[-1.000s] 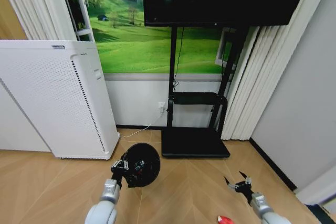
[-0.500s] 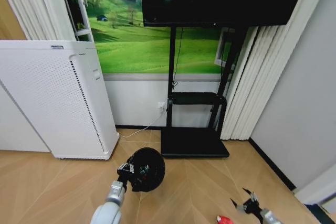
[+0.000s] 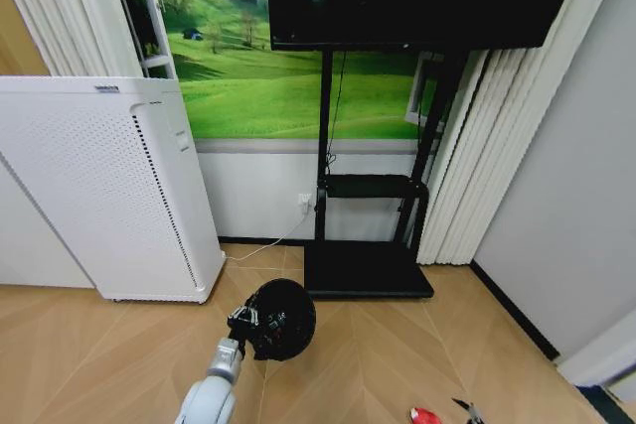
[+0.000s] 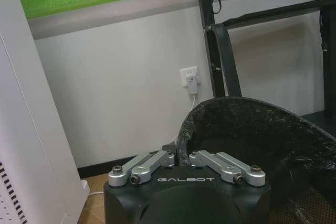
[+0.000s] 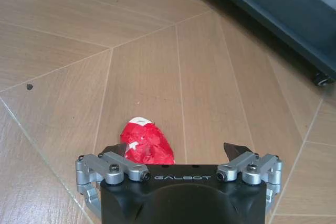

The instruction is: Pick up the trash bin and place the garbage on the floor into it.

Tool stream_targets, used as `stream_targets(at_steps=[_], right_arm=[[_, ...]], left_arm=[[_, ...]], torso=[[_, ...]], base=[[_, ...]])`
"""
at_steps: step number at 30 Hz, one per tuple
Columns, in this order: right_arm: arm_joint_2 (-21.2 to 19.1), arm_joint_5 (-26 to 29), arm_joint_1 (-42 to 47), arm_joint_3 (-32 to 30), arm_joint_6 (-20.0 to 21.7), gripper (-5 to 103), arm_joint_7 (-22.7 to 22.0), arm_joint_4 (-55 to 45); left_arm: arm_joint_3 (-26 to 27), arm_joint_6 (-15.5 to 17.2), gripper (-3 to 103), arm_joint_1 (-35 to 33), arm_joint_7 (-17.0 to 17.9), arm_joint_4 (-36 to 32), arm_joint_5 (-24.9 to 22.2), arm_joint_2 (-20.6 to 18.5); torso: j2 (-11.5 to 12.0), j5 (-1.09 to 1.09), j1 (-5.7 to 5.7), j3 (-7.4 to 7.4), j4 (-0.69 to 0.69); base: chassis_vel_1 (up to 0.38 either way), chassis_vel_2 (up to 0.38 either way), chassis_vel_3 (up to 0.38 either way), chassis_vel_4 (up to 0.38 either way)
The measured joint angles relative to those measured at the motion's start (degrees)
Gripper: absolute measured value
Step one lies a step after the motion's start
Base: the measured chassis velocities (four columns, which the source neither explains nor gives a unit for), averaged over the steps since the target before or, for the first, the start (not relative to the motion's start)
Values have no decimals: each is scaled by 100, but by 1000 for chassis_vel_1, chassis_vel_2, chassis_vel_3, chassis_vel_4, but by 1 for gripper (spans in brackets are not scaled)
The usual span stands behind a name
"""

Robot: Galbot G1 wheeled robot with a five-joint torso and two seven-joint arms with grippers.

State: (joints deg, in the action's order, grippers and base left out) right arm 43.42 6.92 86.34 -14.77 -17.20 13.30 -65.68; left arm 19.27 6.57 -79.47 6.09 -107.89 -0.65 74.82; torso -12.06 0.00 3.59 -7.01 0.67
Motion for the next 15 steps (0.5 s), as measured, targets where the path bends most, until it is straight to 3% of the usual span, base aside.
stream_targets(at_steps=[15], right_arm=[[449, -172, -679, 463, 8, 100, 108, 946]], left_arm=[[-33, 9, 7, 7, 23, 1, 47, 50]], torso=[[0, 0, 0, 0, 0]], base=[[0, 0, 0, 0]])
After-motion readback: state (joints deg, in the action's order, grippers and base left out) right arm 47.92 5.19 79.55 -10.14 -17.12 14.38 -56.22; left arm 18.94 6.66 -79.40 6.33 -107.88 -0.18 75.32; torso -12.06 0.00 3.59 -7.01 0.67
